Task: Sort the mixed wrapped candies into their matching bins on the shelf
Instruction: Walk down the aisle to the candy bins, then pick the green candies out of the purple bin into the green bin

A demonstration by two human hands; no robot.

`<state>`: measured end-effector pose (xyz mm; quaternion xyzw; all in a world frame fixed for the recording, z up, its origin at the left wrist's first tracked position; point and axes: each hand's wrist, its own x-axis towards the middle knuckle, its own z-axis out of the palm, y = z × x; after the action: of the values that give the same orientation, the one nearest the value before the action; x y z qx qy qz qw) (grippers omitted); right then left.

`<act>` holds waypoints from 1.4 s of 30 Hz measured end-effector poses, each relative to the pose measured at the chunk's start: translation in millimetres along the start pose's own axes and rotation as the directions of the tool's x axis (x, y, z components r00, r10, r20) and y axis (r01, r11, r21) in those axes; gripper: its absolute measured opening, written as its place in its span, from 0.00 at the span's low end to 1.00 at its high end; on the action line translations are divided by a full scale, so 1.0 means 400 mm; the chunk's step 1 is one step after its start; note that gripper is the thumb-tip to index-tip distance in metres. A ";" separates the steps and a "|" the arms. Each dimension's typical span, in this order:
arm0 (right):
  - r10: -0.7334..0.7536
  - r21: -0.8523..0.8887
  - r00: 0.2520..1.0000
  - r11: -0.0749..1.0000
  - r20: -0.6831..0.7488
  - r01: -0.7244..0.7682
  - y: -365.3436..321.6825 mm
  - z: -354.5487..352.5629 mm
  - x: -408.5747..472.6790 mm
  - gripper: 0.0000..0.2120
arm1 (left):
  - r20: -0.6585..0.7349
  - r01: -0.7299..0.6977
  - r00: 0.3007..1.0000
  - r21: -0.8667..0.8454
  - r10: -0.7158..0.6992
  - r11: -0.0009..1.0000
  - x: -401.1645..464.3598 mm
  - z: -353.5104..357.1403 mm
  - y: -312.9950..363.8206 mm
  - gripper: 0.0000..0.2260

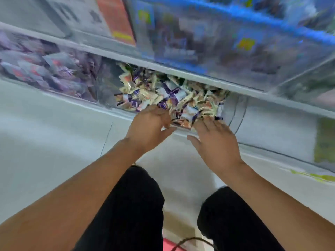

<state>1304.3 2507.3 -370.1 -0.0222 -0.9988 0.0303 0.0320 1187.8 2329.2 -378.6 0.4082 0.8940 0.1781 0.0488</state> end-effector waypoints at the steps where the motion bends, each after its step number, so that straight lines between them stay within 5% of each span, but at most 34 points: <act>1: 0.001 0.023 0.994 1.000 -0.109 0.001 0.004 0.030 -0.002 0.15 | -0.088 -0.042 0.995 -0.023 0.039 0.999 0.009 0.018 -0.011 0.13; 4: 0.025 0.034 0.958 0.999 -0.284 -0.016 0.015 0.081 -0.003 0.13 | -0.264 -0.141 0.955 -0.011 0.133 0.990 0.027 0.054 -0.032 0.16; 8: -0.044 -0.007 0.959 0.999 -0.281 0.043 0.021 0.130 -0.019 0.07 | -0.409 -0.238 0.890 -0.043 0.200 0.970 0.013 0.106 -0.047 0.13; 13: -0.006 -0.049 0.941 0.999 -0.337 -0.011 0.012 0.156 -0.027 0.15 | -0.242 -0.351 0.904 0.051 0.353 0.935 0.030 0.088 -0.057 0.09; 20: 0.066 -0.041 0.959 0.996 -0.275 -0.081 -0.007 0.126 -0.012 0.05 | -0.346 -0.274 0.898 0.044 0.272 0.961 0.003 0.106 -0.057 0.09; 26: 0.043 0.088 0.963 0.996 -0.267 -0.020 -0.041 0.043 -0.033 0.17 | -0.422 -0.309 0.857 0.039 0.296 0.950 -0.038 0.049 -0.040 0.07; 33: 0.009 -0.011 0.989 1.000 -0.149 -0.011 -0.092 0.053 -0.159 0.11 | -0.265 -0.336 0.904 0.041 0.335 0.941 -0.144 0.059 0.000 0.07; 38: -0.098 -0.068 0.956 0.994 -0.277 0.082 -0.078 0.078 -0.169 0.07 | -0.158 -0.238 0.955 0.101 0.252 0.966 -0.141 0.051 0.011 0.06; 42: -0.132 0.134 0.882 0.968 -0.452 0.214 -0.006 -0.006 -0.228 0.14 | -0.218 -0.186 0.952 0.145 0.215 0.972 -0.155 0.018 0.067 0.19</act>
<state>1395.2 2500.7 -373.4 0.0640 -0.9568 0.1114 0.2609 1249.6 2301.0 -379.3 0.4753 0.8568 0.1732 -0.0998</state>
